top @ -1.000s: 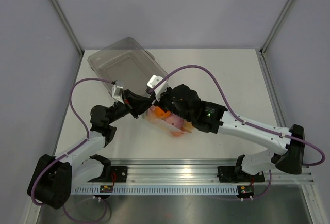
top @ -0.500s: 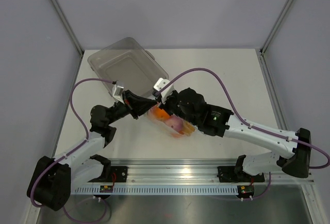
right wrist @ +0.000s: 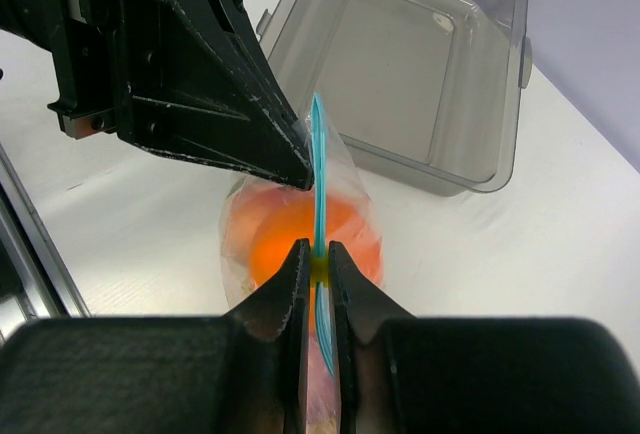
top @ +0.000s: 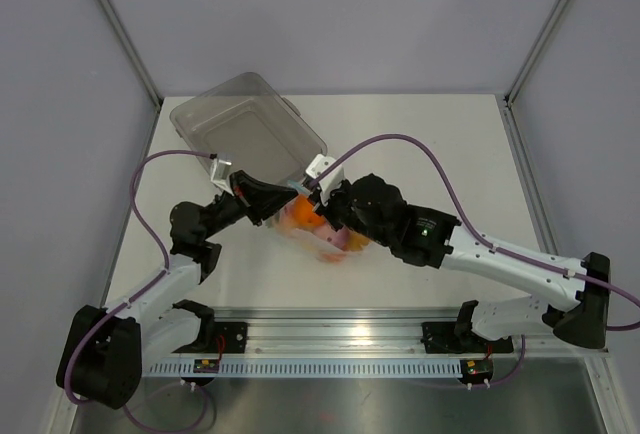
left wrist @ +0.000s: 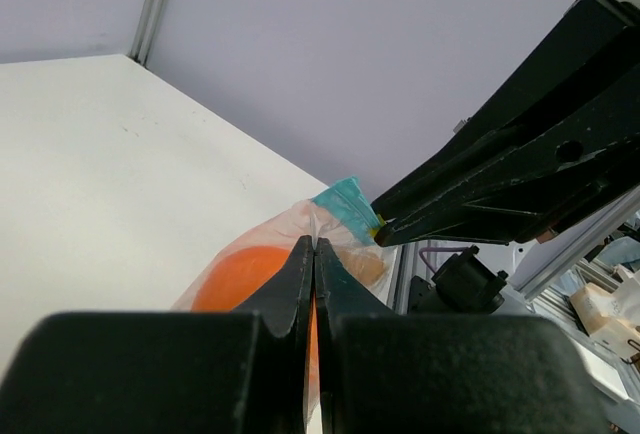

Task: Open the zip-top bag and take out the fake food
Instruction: Unzip the zipper food storage bag at the center of the board.

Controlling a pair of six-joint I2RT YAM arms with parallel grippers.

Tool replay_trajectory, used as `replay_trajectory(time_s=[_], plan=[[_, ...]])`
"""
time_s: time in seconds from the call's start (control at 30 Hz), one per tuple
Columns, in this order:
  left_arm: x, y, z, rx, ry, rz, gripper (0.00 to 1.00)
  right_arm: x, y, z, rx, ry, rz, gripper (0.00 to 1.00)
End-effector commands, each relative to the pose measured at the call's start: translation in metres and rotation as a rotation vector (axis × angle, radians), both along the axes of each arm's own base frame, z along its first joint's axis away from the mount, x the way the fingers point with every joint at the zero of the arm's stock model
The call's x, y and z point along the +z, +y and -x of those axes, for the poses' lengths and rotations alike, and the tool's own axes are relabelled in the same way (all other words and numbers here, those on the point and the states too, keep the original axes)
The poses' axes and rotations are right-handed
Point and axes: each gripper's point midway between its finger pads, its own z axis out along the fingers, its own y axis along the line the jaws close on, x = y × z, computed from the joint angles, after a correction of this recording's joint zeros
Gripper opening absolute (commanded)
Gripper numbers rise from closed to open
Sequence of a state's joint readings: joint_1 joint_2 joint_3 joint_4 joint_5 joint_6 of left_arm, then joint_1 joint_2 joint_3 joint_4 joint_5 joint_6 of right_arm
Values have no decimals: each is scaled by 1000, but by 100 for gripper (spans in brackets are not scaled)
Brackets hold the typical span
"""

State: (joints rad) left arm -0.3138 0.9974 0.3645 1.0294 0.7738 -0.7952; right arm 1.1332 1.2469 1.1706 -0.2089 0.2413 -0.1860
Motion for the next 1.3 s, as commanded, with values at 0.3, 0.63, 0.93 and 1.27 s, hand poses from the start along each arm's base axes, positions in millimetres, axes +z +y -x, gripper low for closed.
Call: replay_trajectory(time_s=[0.3,0.63,0.93,1.27], plan=[[24,15,-11,77,-58,57,0,-1,-26,6,-40,13,-23,8],[14,27,-25,152,-1,47,0,-13,-48,17,-64,67,-23,8],[-1,37,-40,226,68,28,0,-16,-61,31,-49,120,-29,8],[-15,51,-55,299,135,16,0,-21,-71,42,-46,169,-19,8]])
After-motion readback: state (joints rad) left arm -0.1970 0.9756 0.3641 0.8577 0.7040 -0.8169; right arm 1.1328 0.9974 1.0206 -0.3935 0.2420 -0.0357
